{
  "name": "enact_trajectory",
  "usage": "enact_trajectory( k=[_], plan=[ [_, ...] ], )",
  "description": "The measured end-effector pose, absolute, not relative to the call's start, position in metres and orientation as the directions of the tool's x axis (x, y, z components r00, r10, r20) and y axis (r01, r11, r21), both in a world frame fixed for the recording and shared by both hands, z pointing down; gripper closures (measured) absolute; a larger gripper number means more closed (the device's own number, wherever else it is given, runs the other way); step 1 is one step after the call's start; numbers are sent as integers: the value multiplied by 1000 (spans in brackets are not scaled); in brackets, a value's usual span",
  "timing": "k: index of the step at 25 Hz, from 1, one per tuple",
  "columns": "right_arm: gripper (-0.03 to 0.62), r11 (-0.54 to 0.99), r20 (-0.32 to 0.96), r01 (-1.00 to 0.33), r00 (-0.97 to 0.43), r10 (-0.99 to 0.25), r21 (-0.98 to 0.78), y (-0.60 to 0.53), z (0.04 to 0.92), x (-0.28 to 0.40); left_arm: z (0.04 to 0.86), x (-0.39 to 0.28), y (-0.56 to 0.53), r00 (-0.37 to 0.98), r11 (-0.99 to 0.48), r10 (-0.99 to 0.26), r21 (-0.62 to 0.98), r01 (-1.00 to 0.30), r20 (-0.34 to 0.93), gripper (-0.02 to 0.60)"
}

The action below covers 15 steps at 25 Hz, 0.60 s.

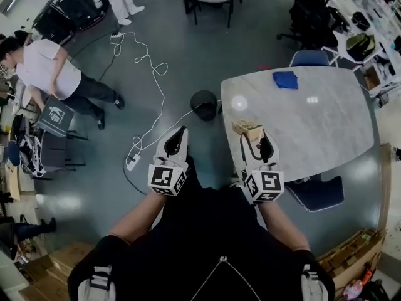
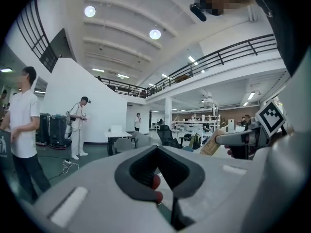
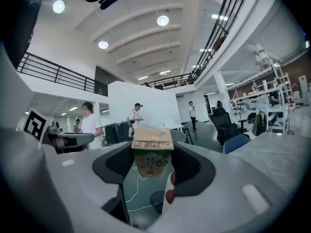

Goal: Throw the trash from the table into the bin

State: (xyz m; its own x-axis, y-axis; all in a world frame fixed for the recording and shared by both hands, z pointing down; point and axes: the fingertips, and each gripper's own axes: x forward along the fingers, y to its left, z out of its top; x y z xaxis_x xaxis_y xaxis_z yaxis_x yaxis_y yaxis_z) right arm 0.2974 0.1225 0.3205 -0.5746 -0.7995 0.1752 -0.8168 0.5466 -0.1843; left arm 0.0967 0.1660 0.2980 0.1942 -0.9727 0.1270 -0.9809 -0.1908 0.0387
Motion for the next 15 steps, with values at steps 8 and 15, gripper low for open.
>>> enact_trajectory(
  k=[8, 15],
  plan=[
    [326, 453, 289, -871, -490, -822, -190, 66, 350, 163, 300, -45, 91, 257, -250, -961, 77, -965, 97, 581],
    [324, 393, 345, -897, -441, -829, -203, 4, 365, 4, 316, -204, 13, 316, -316, -939, 28, -948, 137, 581]
  ],
)
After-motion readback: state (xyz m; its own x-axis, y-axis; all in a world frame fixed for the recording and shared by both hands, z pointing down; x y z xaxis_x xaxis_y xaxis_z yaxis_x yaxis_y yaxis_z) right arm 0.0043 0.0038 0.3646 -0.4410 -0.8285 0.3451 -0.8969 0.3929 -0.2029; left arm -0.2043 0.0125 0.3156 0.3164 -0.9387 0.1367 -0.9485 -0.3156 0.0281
